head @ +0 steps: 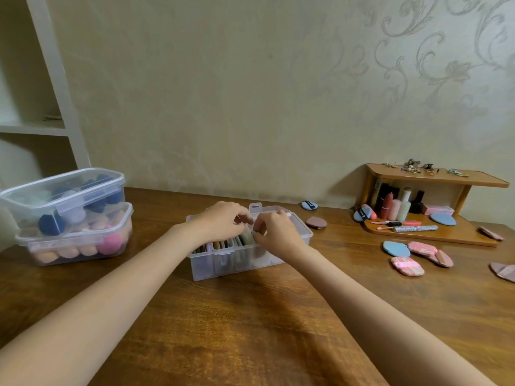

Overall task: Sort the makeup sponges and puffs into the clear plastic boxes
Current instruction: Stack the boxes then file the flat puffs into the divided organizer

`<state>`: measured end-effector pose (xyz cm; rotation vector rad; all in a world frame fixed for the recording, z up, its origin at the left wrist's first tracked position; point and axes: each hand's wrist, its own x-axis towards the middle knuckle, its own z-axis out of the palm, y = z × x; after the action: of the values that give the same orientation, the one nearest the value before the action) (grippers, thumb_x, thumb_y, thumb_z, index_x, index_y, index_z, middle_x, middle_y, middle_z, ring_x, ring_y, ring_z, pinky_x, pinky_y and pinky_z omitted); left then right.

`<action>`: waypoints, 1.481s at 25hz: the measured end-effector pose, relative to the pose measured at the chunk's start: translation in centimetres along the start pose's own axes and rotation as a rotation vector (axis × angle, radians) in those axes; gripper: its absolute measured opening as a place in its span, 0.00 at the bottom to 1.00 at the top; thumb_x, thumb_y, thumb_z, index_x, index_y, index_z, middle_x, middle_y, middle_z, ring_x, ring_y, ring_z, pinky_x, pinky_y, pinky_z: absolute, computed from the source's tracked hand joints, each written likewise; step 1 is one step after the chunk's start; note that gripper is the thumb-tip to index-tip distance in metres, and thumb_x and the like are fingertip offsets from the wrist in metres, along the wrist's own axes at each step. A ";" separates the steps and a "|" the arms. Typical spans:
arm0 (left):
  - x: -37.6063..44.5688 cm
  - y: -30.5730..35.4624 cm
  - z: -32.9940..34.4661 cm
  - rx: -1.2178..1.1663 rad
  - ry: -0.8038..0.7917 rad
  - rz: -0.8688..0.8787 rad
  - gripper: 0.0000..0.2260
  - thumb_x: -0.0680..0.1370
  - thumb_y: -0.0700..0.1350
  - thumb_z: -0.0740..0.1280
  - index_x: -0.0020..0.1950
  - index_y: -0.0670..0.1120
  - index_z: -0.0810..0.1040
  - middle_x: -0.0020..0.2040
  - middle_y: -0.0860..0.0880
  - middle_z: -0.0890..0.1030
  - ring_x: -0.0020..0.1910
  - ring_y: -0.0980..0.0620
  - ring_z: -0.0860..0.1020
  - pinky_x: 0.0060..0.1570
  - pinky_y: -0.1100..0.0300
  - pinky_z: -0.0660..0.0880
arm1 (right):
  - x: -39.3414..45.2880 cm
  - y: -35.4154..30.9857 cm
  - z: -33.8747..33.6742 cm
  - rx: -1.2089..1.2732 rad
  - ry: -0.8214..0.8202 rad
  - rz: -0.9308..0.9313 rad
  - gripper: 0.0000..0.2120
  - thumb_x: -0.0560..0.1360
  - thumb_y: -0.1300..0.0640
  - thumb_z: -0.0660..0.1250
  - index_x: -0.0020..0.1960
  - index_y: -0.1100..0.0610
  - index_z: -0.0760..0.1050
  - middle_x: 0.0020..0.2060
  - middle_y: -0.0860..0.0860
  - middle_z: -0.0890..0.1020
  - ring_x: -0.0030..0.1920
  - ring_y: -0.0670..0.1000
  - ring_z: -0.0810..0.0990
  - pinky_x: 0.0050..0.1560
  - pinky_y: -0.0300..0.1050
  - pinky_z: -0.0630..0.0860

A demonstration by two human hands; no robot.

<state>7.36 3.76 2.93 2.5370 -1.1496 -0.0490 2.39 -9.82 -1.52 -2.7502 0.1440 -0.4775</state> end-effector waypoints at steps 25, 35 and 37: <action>4.5 2.0 2.4 -0.053 -0.171 0.038 0.09 0.77 0.42 0.65 0.52 0.46 0.83 0.52 0.47 0.83 0.53 0.48 0.78 0.49 0.56 0.75 | 0.0 5.7 -6.2 0.196 0.418 -0.122 0.09 0.76 0.62 0.63 0.42 0.61 0.80 0.35 0.49 0.85 0.36 0.44 0.82 0.42 0.34 0.76; 5.0 2.9 3.4 -0.047 -0.059 -0.005 0.08 0.78 0.41 0.63 0.52 0.43 0.82 0.47 0.47 0.80 0.51 0.48 0.77 0.47 0.58 0.70 | -1.5 3.9 -1.8 -0.058 0.232 -0.107 0.10 0.77 0.60 0.61 0.46 0.64 0.79 0.44 0.58 0.80 0.45 0.55 0.78 0.41 0.43 0.69; 5.1 2.7 3.4 -0.038 -0.058 0.026 0.07 0.77 0.40 0.64 0.48 0.44 0.82 0.44 0.49 0.79 0.49 0.48 0.76 0.46 0.58 0.70 | -1.8 4.0 -1.6 -0.021 0.189 -0.099 0.12 0.78 0.58 0.61 0.49 0.62 0.82 0.45 0.55 0.78 0.44 0.51 0.75 0.41 0.39 0.66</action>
<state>8.21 -2.66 1.19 2.5018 -1.1919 -0.1372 0.02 -13.82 -2.02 -2.7387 0.0593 -0.7667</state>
